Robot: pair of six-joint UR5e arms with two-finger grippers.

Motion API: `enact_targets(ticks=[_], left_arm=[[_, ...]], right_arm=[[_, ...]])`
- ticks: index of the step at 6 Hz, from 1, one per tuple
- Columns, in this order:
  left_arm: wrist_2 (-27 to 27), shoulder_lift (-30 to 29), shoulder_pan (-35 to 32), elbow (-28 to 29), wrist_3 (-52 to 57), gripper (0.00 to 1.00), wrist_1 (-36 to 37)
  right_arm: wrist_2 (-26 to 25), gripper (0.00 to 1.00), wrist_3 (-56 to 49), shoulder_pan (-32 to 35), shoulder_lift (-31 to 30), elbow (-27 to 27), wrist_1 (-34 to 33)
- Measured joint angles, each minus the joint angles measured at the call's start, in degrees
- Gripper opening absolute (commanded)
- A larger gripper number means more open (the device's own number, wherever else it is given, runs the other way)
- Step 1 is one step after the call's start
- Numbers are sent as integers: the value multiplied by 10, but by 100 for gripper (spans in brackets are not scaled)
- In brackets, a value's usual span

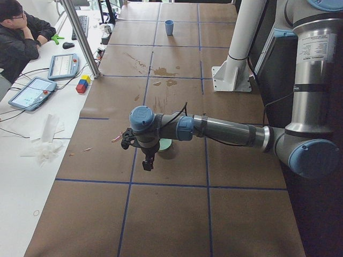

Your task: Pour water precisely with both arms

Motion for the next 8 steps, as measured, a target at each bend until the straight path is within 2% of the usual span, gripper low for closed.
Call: enact_targets(ticks=[8], left_arm=[[2, 37, -15, -3, -1, 100, 6]], right_arm=[[0, 100, 0, 0, 0, -4, 0]])
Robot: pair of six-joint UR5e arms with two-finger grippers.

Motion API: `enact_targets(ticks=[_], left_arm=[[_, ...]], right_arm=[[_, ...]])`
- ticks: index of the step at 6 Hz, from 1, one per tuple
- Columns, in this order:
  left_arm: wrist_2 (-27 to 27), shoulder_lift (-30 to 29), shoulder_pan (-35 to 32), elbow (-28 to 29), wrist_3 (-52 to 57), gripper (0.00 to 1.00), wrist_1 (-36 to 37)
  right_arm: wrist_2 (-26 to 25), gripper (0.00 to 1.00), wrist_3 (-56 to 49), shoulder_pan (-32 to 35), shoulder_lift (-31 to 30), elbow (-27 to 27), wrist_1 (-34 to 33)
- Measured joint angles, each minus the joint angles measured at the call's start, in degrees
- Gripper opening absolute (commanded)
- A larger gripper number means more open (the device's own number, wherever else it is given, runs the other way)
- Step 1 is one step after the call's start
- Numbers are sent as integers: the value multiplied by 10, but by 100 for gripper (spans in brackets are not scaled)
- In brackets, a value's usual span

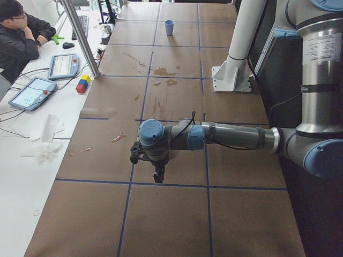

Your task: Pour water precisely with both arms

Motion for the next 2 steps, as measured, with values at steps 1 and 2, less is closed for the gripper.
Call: enact_targets(ticks=[1, 2], left_arm=[[0, 9, 0, 0, 1, 100, 0], [1, 12, 1, 0, 1, 100, 0]], right_arm=[[0, 100, 0, 0, 0, 0, 0], [0, 100, 0, 0, -1, 0, 0]])
